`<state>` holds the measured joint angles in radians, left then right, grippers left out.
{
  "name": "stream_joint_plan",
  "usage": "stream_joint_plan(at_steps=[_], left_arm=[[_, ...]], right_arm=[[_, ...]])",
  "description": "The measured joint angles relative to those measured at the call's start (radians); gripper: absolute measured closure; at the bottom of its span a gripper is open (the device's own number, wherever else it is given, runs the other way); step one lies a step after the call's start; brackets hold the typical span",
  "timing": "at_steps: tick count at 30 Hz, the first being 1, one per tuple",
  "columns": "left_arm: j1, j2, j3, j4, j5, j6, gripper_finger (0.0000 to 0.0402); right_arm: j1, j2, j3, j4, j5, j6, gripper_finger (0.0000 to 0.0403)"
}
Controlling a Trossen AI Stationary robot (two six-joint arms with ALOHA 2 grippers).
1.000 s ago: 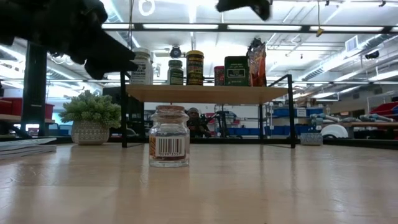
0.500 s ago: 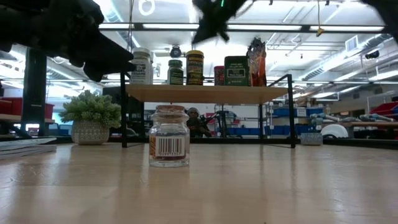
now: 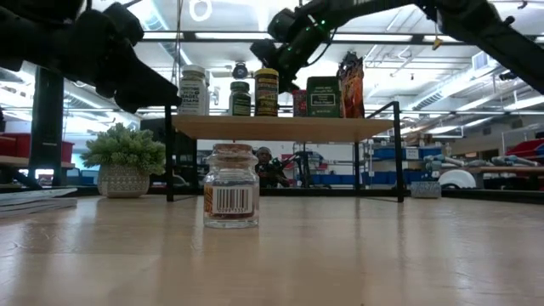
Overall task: Shelf spices
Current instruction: Put the green seasoning bottle on the shelf
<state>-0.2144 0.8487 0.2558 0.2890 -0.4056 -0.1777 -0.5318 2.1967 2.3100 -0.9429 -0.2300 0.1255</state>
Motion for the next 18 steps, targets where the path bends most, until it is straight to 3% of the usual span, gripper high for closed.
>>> stream_joint_plan(at_steps=[8, 14, 18], left_arm=[[0.06, -0.081, 0.0, -0.093, 0.053, 0.02, 0.0191], [0.07, -0.169, 0.0, -0.182, 0.061, 0.015, 0.0191], [0.07, -0.191, 0.0, -0.197, 0.061, 0.009, 0.0191]], right_arm=[[0.006, 0.025, -0.002, 0.004, -0.093, -0.067, 0.0403], [0.006, 0.025, -0.002, 0.01, -0.239, -0.124, 0.0403], [0.006, 0.025, -0.002, 0.006, -0.241, -0.124, 0.0403]])
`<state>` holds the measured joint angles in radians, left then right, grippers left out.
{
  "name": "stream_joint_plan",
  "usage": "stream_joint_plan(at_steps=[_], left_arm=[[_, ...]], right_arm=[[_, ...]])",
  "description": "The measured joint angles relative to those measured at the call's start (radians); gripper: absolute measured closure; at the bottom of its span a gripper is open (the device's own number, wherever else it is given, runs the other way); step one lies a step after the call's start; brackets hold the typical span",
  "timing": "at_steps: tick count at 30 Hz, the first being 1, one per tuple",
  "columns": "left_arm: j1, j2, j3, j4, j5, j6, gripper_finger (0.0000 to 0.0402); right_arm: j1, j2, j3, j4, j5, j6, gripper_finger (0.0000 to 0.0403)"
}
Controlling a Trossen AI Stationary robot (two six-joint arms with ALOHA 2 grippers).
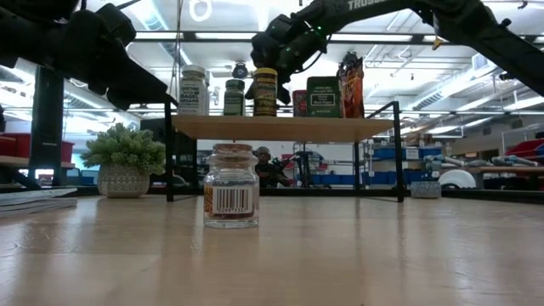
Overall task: Shelf spices
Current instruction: Put the green seasoning bottle on the shelf, then put the transparent seasoning bottle on the shelf
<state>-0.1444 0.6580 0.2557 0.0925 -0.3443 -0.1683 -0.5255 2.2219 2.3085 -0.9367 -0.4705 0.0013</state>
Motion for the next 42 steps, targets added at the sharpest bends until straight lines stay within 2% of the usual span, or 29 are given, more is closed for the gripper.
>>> stream_joint_plan(at_steps=[6, 10, 20, 23, 28, 36, 42], left_arm=[[0.0, 0.0, 0.0, -0.011, 0.0, -0.016, 0.0191], [0.0, 0.001, 0.0, -0.012, 0.0, -0.019, 0.0191], [0.0, 0.002, 0.0, -0.004, 0.001, -0.02, 0.0191], [0.0, 0.002, 0.0, -0.002, 0.041, -0.067, 0.0191], [0.0, 0.002, 0.0, -0.011, 0.205, 0.033, 0.019], [-0.001, 0.002, 0.0, -0.028, 0.208, 0.021, 0.019], [-0.001, 0.002, 0.0, -0.046, 0.208, -0.004, 0.019]], right_arm=[[-0.006, -0.018, 0.004, -0.018, 0.088, -0.005, 0.0403], [-0.007, -0.079, 0.014, -0.022, 0.136, -0.006, 0.0403], [0.075, -0.325, 0.011, -0.22, 0.46, 0.01, 0.0403], [0.15, -0.369, 0.008, -0.312, 0.572, 0.039, 0.0403], [0.314, -0.398, 0.008, -0.451, 0.731, 0.113, 0.0403], [0.625, -0.394, -0.014, -0.567, 0.958, 0.323, 0.0401], [0.857, -0.419, -0.219, -0.55, 1.127, 0.617, 0.0402]])
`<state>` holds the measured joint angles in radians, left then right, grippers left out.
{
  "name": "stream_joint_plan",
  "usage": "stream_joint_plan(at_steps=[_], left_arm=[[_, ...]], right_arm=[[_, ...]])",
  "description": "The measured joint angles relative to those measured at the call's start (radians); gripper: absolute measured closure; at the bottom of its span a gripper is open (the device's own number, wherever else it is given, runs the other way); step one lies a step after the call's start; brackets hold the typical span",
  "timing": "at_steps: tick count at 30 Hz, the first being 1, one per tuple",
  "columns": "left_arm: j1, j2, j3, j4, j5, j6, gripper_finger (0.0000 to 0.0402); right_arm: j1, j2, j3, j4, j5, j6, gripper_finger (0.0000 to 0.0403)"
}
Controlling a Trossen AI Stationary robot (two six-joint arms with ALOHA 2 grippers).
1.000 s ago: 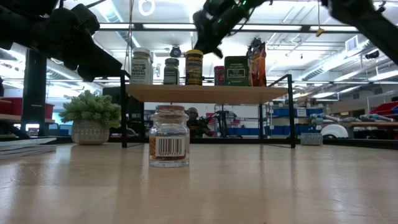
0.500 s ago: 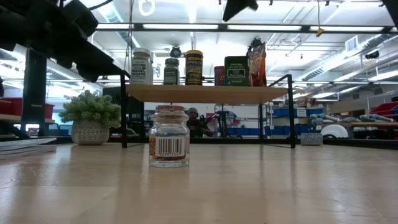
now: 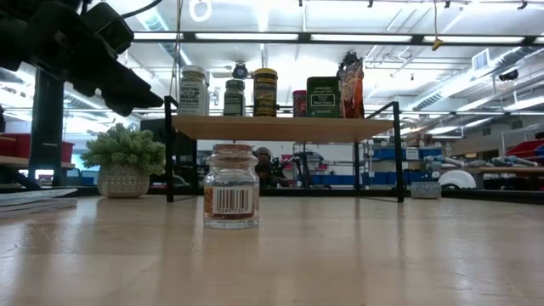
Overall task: Shelf spices
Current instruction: Put the transparent seasoning bottle on the shelf
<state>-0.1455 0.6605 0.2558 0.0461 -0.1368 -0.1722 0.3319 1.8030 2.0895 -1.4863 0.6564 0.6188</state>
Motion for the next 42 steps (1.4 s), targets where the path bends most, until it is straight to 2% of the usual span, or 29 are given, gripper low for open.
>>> stream_joint_plan(at_steps=[4, 8, 15, 20, 22, 26, 29, 33, 37, 39, 42], left_arm=[[0.0, 0.0, 0.0, 0.002, 0.0, -0.016, 0.019], [0.0, 0.0, 0.0, -0.008, 0.0, -0.01, 0.019], [0.0, 0.0, 0.0, -0.022, -0.002, 0.038, 0.019], [0.0, 0.0, 0.0, -0.022, -0.002, 0.038, 0.019], [0.0, 0.0, 0.0, -0.022, -0.002, 0.038, 0.019], [0.0, 0.0, 0.0, -0.021, -0.002, 0.037, 0.019], [0.0, 0.0, 0.0, -0.022, -0.002, 0.037, 0.019], [0.0, 0.0, 0.0, -0.023, -0.002, 0.037, 0.019], [0.0, 0.0, 0.0, -0.019, -0.002, 0.037, 0.019], [0.0, 0.0, 0.0, -0.019, -0.002, 0.037, 0.019], [0.0, 0.0, 0.001, -0.015, -0.001, 0.037, 0.019]], right_arm=[[0.129, -0.005, -0.22, 0.126, 0.049, 0.232, 0.0402], [0.244, -0.004, -0.452, 0.418, 0.04, 0.357, 0.0402], [0.379, -0.004, -0.851, 1.13, 0.03, 0.348, 0.0401], [0.386, -0.003, -1.102, 1.561, 0.03, 0.37, 0.0401], [0.365, 0.004, -1.162, 1.677, 0.03, 0.375, 0.0401], [0.305, 0.084, -1.137, 1.712, -0.007, 0.281, 0.0402], [0.262, 0.191, -1.052, 1.707, -0.051, 0.185, 0.0402], [0.232, 0.318, -0.925, 1.727, -0.037, 0.041, 0.0402], [0.209, 0.407, -0.833, 1.747, -0.108, 0.018, 0.0402], [0.203, 0.43, -0.813, 1.75, -0.107, 0.016, 0.0402], [0.208, 0.443, -0.807, 1.743, -0.042, 0.016, 0.0402]])
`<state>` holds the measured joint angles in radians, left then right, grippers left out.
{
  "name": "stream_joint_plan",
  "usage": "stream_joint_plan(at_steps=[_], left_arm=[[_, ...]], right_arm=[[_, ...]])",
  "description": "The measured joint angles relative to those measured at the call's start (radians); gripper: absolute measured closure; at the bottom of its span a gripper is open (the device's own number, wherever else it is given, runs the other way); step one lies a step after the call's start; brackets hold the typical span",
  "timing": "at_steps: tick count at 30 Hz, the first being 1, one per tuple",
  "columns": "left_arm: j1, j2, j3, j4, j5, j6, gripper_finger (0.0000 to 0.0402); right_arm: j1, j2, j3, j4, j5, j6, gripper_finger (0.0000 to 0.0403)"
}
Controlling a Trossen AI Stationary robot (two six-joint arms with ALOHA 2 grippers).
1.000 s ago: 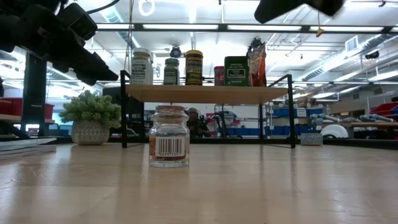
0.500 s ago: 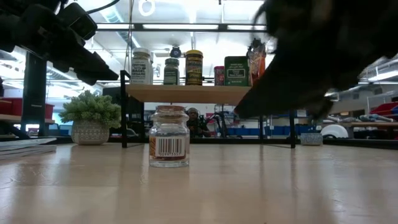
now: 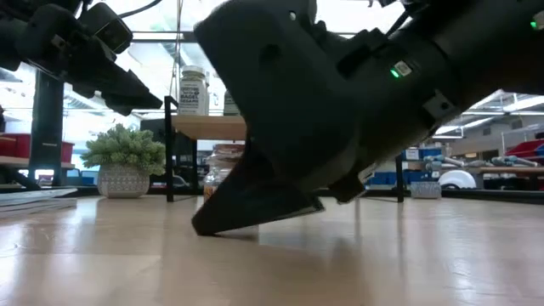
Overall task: Shelf spices
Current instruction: Put the transparent seasoning bottle on the shelf
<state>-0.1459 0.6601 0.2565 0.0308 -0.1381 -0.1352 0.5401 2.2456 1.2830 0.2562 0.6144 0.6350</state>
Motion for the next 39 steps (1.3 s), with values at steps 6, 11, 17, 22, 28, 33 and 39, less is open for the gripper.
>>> stream_joint_plan(at_steps=[6, 11, 17, 22, 28, 33, 39], left_arm=[[0.0, 0.0, 0.0, -0.003, 0.0, 0.0, 0.019], [0.0, 0.0, 0.0, -0.001, 0.0, -0.003, 0.019], [0.0, 0.0, 0.0, 0.0, 0.0, -0.003, 0.019], [0.0, 0.0, 0.0, 0.0, 0.0, -0.003, 0.019], [0.0, 0.0, 0.0, 0.0, 0.0, -0.003, 0.019], [0.0, 0.0, 0.0, 0.0, 0.0, -0.003, 0.019], [0.0, 0.0, 0.0, 0.0, 0.0, -0.003, 0.019]], right_arm=[[0.008, -0.058, -0.002, -0.297, 0.127, 0.156, 0.0403], [0.008, -0.098, -0.006, -0.49, 0.175, 0.317, 0.0403], [0.01, -0.115, -0.008, -0.481, 0.109, 0.288, 0.0402], [0.034, -0.133, -0.009, -0.487, 0.08, 0.251, 0.0396], [0.042, -0.209, -0.009, -0.574, 0.036, 0.241, 0.0393], [0.04, -0.317, -0.008, -0.645, 0.039, 0.24, 0.0371], [-0.022, -0.463, -0.008, -0.675, -0.028, 0.21, 0.0315]])
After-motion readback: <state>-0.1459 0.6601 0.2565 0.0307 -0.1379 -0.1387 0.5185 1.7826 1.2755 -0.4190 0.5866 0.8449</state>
